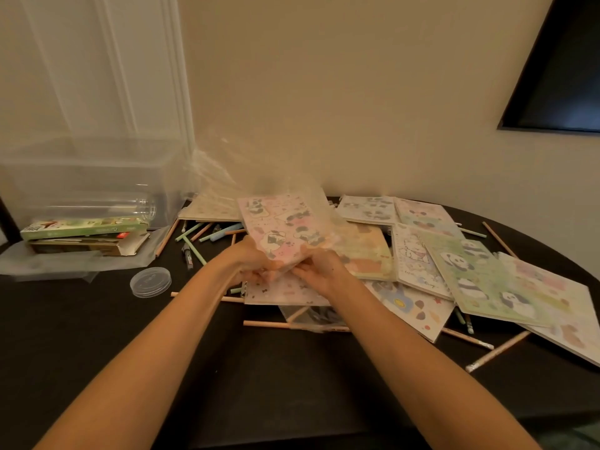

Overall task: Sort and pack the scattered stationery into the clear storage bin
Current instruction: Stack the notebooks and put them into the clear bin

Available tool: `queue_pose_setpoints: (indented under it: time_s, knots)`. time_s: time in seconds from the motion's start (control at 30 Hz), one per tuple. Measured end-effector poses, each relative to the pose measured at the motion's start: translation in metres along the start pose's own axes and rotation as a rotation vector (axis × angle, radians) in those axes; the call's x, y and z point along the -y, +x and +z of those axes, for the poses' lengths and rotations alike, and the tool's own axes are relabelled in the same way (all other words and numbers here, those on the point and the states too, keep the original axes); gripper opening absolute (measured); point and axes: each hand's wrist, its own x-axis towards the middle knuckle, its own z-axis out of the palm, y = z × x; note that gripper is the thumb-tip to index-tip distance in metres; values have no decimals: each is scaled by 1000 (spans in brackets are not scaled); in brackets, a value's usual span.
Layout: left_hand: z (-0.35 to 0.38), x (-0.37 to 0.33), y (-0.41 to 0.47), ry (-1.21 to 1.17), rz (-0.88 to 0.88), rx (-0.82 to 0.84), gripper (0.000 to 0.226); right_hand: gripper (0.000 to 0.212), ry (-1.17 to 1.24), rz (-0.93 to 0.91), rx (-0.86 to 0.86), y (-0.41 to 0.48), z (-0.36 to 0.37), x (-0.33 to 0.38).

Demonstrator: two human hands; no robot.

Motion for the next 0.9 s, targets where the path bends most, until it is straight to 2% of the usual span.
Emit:
queue_pose_setpoints:
  time_s: [0.1,0.17,0.27,0.33,0.43,0.53,0.7,0.8,0.9]
  knots:
    - [-4,3,3,82,-69,-82,71,29,-304,100,11,-7,-3,5]
    - [-6,3,4,166,-104,-162,79,23,-501,135,1,-13,-7,12]
    - [-3,-2,-2,504,-116,-251,99,26,-699,137,36,-25,-21,25]
    - [4,-7,-8,757,-104,-317,91,27,-729,100,64,-34,-31,36]
    - [17,-24,-15,996,-78,-417,65,27,-743,90,138,-49,-41,59]
    - [32,-49,-8,1007,39,-456,49,22,-697,43,128,-56,-52,85]
    - [57,-86,23,820,301,-350,38,19,-516,-131,-176,-32,-81,112]
    - [80,-105,46,749,389,-311,36,21,-586,-214,-356,0,-100,125]
    - [97,-115,78,741,401,-261,28,11,-766,-297,-526,42,-118,142]
